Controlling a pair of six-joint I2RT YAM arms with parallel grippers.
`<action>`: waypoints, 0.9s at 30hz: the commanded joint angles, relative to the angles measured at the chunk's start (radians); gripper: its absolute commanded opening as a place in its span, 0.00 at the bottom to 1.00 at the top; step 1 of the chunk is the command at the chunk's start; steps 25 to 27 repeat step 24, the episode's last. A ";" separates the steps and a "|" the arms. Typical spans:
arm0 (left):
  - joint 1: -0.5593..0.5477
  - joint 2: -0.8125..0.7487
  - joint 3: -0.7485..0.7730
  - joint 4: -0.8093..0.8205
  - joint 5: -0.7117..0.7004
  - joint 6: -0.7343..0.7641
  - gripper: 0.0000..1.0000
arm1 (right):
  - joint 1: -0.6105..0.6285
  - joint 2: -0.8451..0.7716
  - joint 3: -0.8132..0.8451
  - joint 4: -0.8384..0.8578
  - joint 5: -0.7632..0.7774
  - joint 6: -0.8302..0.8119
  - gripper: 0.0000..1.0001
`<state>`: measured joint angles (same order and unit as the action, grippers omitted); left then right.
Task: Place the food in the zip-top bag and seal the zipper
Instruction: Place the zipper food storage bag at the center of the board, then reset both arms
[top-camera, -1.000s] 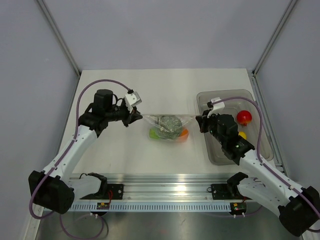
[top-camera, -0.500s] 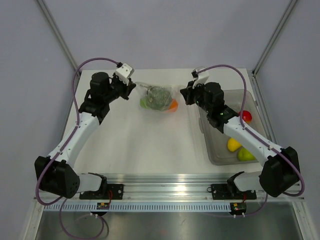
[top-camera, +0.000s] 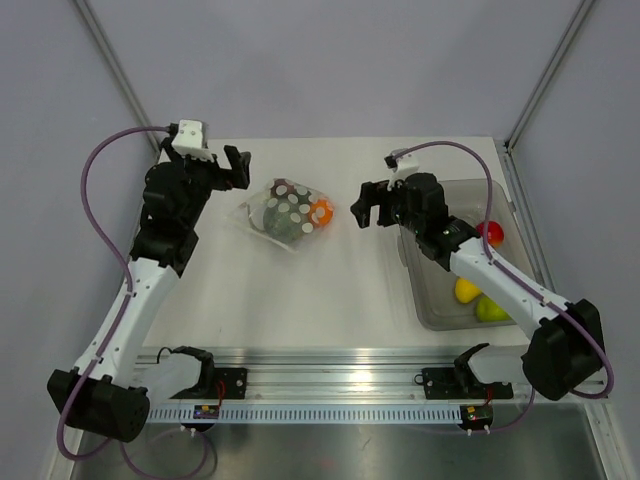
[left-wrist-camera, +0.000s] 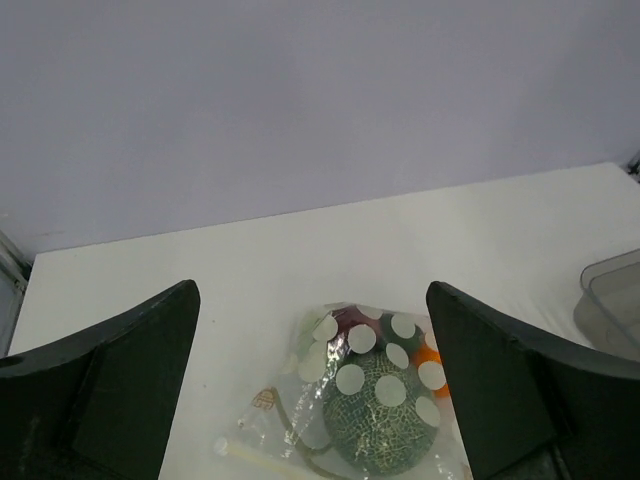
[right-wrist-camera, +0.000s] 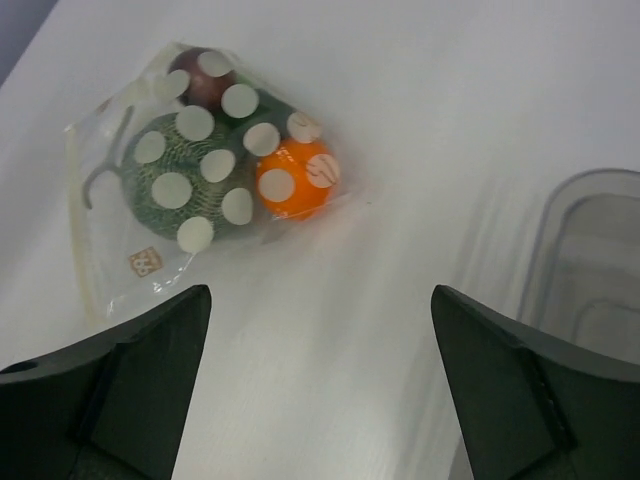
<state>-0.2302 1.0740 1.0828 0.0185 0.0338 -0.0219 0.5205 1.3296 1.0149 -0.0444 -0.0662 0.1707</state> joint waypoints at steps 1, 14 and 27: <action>0.002 -0.042 0.025 -0.076 -0.138 -0.252 0.99 | 0.001 -0.093 0.075 -0.130 0.273 0.067 1.00; -0.001 -0.258 -0.219 -0.325 0.017 -0.392 0.99 | -0.001 -0.135 0.056 -0.440 0.557 0.207 0.99; -0.008 -0.405 -0.343 -0.374 0.040 -0.382 0.99 | 0.001 -0.248 -0.096 -0.368 0.566 0.270 0.99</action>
